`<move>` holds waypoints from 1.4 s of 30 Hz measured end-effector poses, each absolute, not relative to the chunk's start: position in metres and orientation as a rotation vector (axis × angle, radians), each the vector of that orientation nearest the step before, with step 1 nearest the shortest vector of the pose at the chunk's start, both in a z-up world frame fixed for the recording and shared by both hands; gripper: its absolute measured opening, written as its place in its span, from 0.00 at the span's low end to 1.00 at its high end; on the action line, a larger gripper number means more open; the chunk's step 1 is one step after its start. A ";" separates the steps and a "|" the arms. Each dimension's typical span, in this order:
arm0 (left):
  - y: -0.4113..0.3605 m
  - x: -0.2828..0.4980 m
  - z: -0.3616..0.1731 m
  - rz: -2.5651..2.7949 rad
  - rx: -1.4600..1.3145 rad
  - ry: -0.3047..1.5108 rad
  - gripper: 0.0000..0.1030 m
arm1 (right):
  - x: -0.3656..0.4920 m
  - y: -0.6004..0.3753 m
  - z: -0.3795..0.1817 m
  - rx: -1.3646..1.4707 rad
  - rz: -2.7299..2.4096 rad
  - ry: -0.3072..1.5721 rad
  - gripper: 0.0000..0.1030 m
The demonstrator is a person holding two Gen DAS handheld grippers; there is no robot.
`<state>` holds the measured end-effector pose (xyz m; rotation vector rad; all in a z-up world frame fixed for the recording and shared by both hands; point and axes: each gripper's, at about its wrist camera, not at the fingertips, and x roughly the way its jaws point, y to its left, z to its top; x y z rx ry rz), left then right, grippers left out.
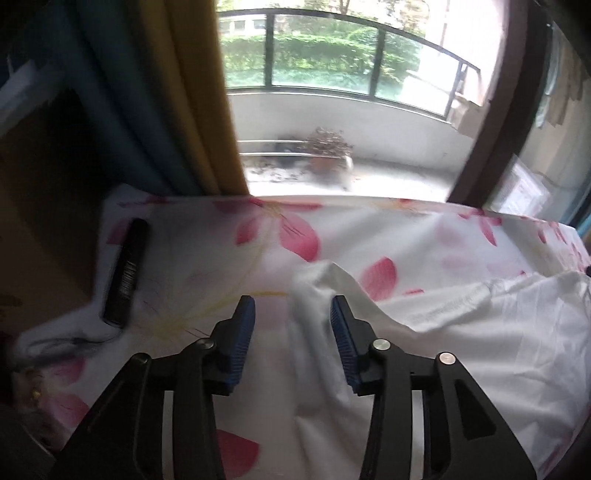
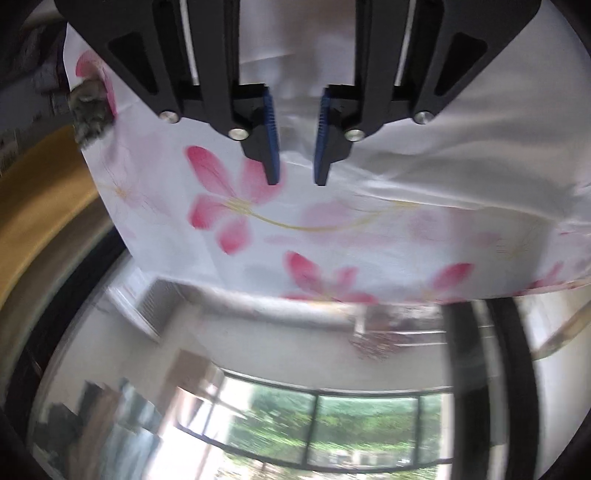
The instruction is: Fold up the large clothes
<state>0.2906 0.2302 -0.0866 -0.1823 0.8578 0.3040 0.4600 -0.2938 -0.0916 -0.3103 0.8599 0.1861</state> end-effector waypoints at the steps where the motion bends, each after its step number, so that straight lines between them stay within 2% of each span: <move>1: 0.231 0.290 -0.084 0.317 -0.175 0.856 0.44 | 0.457 -0.286 -0.089 -0.323 0.216 0.858 0.25; 3: 0.223 0.288 -0.071 0.310 -0.144 0.832 0.44 | 0.449 -0.262 -0.085 -0.375 0.283 0.852 0.33; 5: 0.206 0.287 -0.060 0.246 -0.090 0.827 0.44 | 0.445 -0.243 -0.084 -0.411 0.332 0.847 0.36; 9: 0.155 0.295 -0.057 0.037 0.036 0.863 0.45 | 0.439 -0.203 -0.091 -0.482 0.431 0.856 0.38; 13: 0.115 0.321 -0.084 -0.053 0.180 0.955 0.45 | 0.434 -0.182 -0.098 -0.509 0.464 0.873 0.38; 16: 0.110 0.340 -0.100 -0.036 0.233 1.006 0.45 | 0.428 -0.182 -0.100 -0.502 0.475 0.881 0.38; 28: 0.139 0.392 -0.098 0.122 0.191 0.970 0.46 | 0.411 -0.247 -0.102 -0.422 0.290 0.922 0.38; 31: 0.156 0.374 -0.082 0.176 0.113 0.910 0.46 | 0.399 -0.268 -0.099 -0.377 0.244 0.923 0.39; 36: 0.190 0.323 -0.060 0.266 -0.019 0.854 0.46 | 0.373 -0.299 -0.097 -0.304 0.193 0.940 0.51; 38: 0.200 0.297 -0.054 0.279 -0.077 0.839 0.51 | 0.360 -0.308 -0.098 -0.271 0.181 0.947 0.53; 42: 0.210 0.245 -0.056 0.262 -0.210 0.825 0.52 | 0.338 -0.323 -0.101 -0.216 0.184 0.966 0.53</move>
